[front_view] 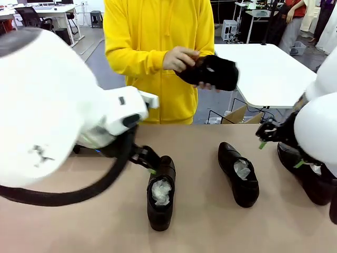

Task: Organize the shoes by placing them on the stand.
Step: Place the Shoe from the middle of the table onto the Shoes Stand.

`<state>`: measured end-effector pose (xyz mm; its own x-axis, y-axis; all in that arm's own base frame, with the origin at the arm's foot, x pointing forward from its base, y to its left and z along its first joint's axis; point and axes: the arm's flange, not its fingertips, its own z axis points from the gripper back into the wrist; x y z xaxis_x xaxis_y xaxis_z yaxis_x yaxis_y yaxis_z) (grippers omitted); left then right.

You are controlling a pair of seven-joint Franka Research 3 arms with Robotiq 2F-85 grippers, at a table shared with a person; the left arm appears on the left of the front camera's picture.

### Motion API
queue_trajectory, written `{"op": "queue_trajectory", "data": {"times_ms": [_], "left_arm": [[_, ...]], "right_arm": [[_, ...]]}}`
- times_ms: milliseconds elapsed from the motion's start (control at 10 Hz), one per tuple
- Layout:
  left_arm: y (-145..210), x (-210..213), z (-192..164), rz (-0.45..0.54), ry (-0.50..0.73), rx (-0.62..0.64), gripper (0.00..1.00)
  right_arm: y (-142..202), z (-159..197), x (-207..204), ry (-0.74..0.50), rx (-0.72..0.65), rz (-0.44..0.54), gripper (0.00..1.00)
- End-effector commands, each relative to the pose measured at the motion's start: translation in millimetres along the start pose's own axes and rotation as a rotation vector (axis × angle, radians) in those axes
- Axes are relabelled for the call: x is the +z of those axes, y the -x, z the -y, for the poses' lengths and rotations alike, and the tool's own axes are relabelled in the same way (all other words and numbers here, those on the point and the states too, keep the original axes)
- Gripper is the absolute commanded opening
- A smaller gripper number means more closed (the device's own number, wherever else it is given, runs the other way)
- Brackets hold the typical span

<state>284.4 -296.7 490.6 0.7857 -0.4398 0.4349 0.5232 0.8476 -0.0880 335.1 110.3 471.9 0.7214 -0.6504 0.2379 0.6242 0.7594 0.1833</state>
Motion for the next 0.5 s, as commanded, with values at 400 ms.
{"op": "queue_trajectory", "data": {"times_ms": [400], "left_arm": [[-25,-94,68,-0.187,-0.033,0.164,1.00]], "right_arm": [[0,0,0,0.000,0.000,0.000,1.00]]}}
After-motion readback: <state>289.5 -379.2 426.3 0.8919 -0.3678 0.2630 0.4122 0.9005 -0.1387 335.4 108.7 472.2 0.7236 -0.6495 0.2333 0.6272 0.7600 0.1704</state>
